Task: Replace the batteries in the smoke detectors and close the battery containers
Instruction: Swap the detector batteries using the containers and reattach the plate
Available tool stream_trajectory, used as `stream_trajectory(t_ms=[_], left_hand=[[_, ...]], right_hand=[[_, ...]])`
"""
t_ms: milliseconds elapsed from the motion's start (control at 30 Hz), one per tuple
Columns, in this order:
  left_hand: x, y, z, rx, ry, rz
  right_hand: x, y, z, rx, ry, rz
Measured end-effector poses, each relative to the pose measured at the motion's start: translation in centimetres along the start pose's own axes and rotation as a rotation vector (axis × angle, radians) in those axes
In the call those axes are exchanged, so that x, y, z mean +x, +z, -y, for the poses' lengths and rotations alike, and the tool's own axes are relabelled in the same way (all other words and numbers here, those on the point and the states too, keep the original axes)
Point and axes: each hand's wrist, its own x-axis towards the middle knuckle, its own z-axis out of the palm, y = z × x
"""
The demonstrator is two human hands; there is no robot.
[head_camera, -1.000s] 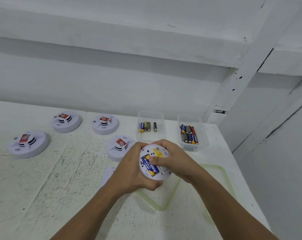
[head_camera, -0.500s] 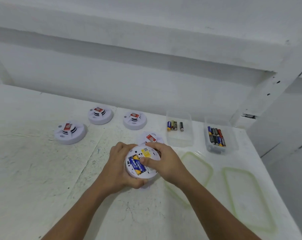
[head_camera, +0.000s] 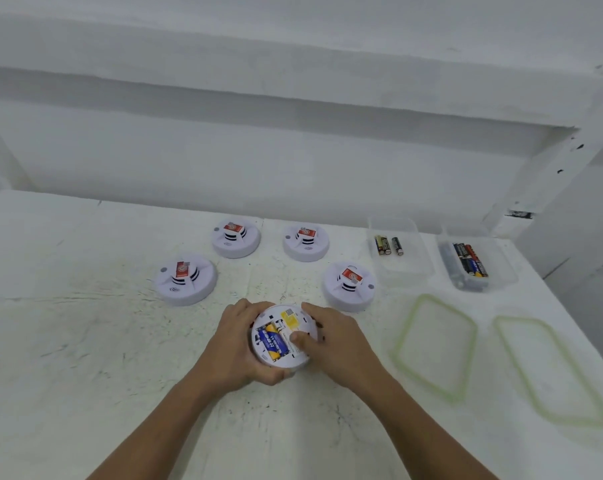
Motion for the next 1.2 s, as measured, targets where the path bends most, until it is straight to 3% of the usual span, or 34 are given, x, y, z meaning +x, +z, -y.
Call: stream_trajectory(t_ms=[233,400,633,733,933,1067,1200], left_hand=[[1.1,-1.4,2.3,0.003,0.088,0.12],[1.3,-1.3,3.2,-0.009,0.146,0.091],[1.1,-1.2,3.9,-0.048,0.154,0.123],[1.0,-1.4,3.8,-0.044,0.14,0.153],[0.7,-1.8,3.6,-0.087,0.081,0.16],[0.4,-2.1,3.2,-0.122,0.063,0.166],[0.4,-2.1,3.2,-0.136,0.032,0.156]], right_hand=[[-2.2,0.9,-0.3,-0.321,0.176,-0.377],[-3.3,2.4,-1.2,-0.547,0.246,-0.419],[-4.3,2.7,-0.3,-0.499,0.265,-0.457],[-4.3,2.1,-0.1,-0.426,0.324,-0.376],[-4.7,-0.8,1.0,0.171,0.419,-0.426],[-3.7,-2.4,2.0,0.333,0.3,-0.34],[-2.4,-2.9,3.9,0.123,0.072,-0.126]])
